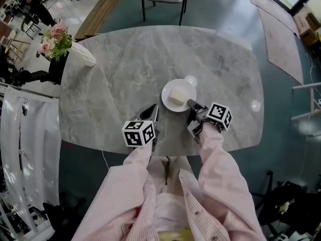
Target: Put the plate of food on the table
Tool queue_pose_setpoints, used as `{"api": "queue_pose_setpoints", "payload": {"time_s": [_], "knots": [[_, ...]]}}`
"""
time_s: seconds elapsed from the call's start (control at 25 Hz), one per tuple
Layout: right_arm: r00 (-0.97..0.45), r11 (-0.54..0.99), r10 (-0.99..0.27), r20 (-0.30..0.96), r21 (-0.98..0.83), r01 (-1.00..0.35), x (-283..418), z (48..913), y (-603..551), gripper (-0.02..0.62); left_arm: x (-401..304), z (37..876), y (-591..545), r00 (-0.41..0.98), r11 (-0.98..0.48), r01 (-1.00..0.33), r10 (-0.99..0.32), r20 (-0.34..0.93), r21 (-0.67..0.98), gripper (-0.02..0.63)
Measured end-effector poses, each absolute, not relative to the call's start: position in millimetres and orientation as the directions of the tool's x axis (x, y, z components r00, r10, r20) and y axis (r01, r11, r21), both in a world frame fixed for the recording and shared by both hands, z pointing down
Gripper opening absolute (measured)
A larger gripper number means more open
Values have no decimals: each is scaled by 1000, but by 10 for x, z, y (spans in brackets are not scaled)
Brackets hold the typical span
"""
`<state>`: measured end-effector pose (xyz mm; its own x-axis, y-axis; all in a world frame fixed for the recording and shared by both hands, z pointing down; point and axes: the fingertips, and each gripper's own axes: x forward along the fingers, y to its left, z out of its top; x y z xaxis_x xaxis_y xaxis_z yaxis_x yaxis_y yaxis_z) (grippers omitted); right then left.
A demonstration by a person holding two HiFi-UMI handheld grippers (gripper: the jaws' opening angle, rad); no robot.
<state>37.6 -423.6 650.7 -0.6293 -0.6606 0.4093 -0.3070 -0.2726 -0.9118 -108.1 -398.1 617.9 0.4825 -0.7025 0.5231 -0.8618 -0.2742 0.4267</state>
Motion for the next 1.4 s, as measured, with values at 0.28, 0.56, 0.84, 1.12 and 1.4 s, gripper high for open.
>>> {"api": "queue_pose_setpoints", "payload": {"time_s": [0.28,0.56,0.84,1.12,1.4], "knots": [[-622,-273,-650,437,-898,-346,391,6590,-4224,17,-1042,6244,-3987,490,-273,-857,-692,529,437,-3],[-594,-290,-641,486,-870,-398,378,6600,-4250,17,-1023,6253,-3990,494,-268,-853,-689,530,448,-3],[-521,-278,-617,590,-783,-557,397,6690,-4240,37,-1030,6252,-3990,494,-263,-851,-693,525,454,-3],[-413,-225,-605,681,-644,-732,478,6648,-4243,100,-1055,6226,-3992,488,-254,-852,-701,521,457,-3],[-389,-219,-600,699,-611,-761,512,6653,-4212,115,-1033,6201,-4013,491,-261,-851,-704,513,456,-3]]}}
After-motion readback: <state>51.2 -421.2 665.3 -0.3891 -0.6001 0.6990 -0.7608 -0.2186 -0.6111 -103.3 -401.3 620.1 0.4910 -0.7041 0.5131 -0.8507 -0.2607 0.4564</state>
